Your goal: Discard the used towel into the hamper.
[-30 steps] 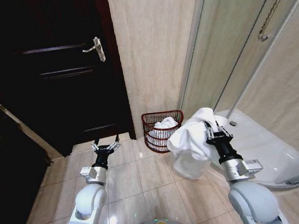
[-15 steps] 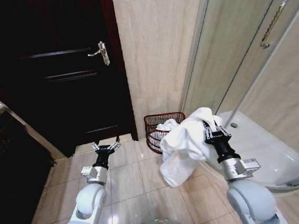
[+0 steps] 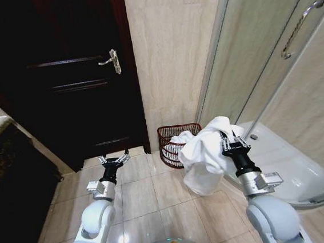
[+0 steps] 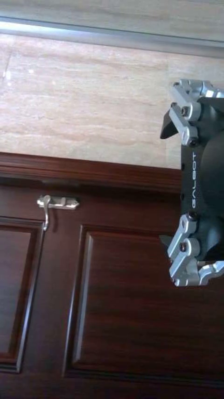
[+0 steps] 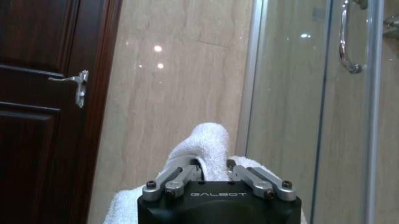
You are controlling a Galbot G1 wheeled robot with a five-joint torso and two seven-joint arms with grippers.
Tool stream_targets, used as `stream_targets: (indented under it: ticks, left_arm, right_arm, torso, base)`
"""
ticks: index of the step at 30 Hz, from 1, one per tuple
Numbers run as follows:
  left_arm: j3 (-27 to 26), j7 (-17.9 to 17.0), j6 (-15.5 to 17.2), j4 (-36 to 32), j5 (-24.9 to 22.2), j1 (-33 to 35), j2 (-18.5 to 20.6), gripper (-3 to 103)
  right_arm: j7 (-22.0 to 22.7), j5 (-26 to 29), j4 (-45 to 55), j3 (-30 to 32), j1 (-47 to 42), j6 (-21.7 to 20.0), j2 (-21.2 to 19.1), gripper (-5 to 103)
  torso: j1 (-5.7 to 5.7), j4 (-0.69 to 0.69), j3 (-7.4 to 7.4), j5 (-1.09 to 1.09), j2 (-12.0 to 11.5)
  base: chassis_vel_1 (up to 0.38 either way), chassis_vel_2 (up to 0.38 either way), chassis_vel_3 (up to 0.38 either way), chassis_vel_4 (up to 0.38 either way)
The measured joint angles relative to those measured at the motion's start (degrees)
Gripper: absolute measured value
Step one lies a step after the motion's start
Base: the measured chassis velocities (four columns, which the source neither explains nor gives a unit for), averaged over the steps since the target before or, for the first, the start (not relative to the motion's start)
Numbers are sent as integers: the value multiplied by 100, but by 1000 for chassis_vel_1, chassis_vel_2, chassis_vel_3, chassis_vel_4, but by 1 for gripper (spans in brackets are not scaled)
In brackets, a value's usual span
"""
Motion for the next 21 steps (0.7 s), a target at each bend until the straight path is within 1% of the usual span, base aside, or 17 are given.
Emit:
stream_targets:
  ticks: [2,5,21]
  left_arm:
    - [35,-12,-108,5,20,15,-20,100]
    - [56,-22,-141,6,39,28,-34,100]
    - [57,-27,-148,-68,51,39,-25,100]
  right_arm:
    - [-50,44,45,-5,-43,-75,14,16]
    - [-54,115,86,-22,-70,-134,30,16]
    - [-60,95,44,22,-2,-58,18,16]
  torso:
    - [2,0,7,-1,8]
    - [2,0,8,0,8]
    - [-15,0,-13,0,-29]
  base:
    - [0,0,0,0]
    - [0,0,0,0]
    - [0,0,0,0]
